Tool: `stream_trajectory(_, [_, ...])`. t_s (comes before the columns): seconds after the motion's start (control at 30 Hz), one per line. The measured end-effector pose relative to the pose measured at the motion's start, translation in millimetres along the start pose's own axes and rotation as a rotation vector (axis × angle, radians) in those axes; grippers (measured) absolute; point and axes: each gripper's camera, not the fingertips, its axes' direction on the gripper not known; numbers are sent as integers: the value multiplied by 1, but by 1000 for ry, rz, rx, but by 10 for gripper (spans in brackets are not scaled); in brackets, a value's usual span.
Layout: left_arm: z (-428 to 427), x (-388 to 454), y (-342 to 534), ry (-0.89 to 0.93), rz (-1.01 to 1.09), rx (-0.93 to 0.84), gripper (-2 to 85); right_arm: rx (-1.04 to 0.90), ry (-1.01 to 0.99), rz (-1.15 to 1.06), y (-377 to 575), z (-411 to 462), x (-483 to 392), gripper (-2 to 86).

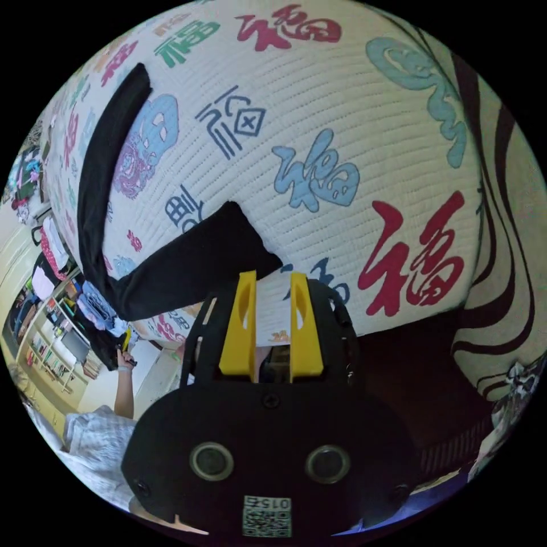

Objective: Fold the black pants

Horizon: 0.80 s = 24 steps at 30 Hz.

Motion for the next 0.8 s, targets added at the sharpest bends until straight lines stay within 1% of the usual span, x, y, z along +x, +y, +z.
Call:
stream_trajectory(0.07, [-21, 22, -1, -103, 81, 54, 28, 96, -85, -23, -5, -15, -4, 85])
stream_trajectory(0.1, [-36, 44, -4, -115, 171, 96, 42, 150, -139, -58, -12, -23, -10, 84])
stream_trajectory(0.13, [-42, 57, -6, -110, 224, 111, 46, 169, -154, -75, -16, -26, -14, 84])
stream_trajectory(0.2, [-57, 117, -20, -72, 435, 144, 61, 228, -169, -127, -38, -29, -33, 86])
stream_trajectory(0.23, [-58, 134, -24, -61, 483, 146, 64, 235, -172, -137, -45, -28, -39, 87])
stream_trajectory(0.3, [-48, 201, -41, -27, 661, 126, 76, 236, -223, -161, -74, -18, -57, 95])
stream_trajectory(0.4, [-18, 268, -62, -34, 796, 109, 77, 220, -296, -163, -110, -1, -73, 100])
stream_trajectory(0.47, [6, 299, -75, -24, 854, 60, 78, 191, -299, -154, -128, 10, -79, 97])
stream_trajectory(0.57, [47, 335, -91, -84, 892, -9, 79, 141, -231, -149, -140, 24, -84, 47])
stream_trajectory(0.6, [63, 343, -96, -133, 899, -44, 74, 121, -268, -178, -142, 27, -82, 29])
stream_trajectory(0.67, [69, 346, -99, -152, 908, -45, 51, 115, -315, -191, -142, 26, -75, 20])
stream_trajectory(0.7, [67, 344, -101, -123, 903, -60, 21, 113, -336, -203, -141, 25, -69, 17])
stream_trajectory(0.8, [59, 334, -100, -43, 907, -98, 12, 105, -303, -237, -139, 31, -62, 16])
